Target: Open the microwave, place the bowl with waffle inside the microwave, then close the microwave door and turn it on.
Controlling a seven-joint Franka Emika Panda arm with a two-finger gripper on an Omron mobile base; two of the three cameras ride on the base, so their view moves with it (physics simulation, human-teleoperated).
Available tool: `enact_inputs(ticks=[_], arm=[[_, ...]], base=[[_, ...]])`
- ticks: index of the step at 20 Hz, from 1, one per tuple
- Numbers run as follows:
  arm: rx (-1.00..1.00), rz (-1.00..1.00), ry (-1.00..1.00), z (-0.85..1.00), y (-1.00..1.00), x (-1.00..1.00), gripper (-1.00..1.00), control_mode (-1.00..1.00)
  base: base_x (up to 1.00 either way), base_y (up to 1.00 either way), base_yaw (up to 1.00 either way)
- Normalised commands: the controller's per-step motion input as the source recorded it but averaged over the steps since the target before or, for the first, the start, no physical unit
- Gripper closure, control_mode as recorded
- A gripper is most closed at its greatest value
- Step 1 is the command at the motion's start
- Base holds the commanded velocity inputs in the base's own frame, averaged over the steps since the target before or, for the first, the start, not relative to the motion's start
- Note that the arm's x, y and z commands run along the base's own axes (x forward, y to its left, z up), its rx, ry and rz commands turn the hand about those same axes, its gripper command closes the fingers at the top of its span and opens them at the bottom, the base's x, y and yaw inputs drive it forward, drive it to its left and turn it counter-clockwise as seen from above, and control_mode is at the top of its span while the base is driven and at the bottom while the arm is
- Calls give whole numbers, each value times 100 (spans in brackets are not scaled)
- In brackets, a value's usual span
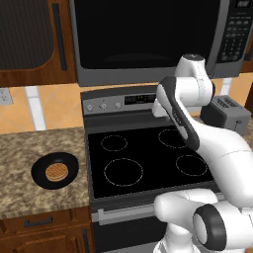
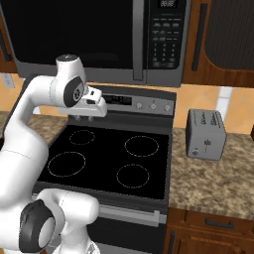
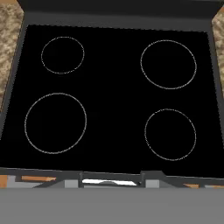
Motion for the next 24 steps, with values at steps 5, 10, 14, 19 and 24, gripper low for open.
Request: enact_inputs(ticks=[5,10,14,19,24], arm=[[7,-1,-13,20,-19,-24,-100,-100],[20,-3,-27,91,-73,-51,-100,-100],[5,-11,-13,74,-98,-33,-100,-100],[0,-18,0,56,-70,-6,-100,-100],[0,-9,-8,52,-23,0,-100,-100]], base=[[0,0,0],[0,0,0],[0,0,0],[0,0,0],[0,0,0]])
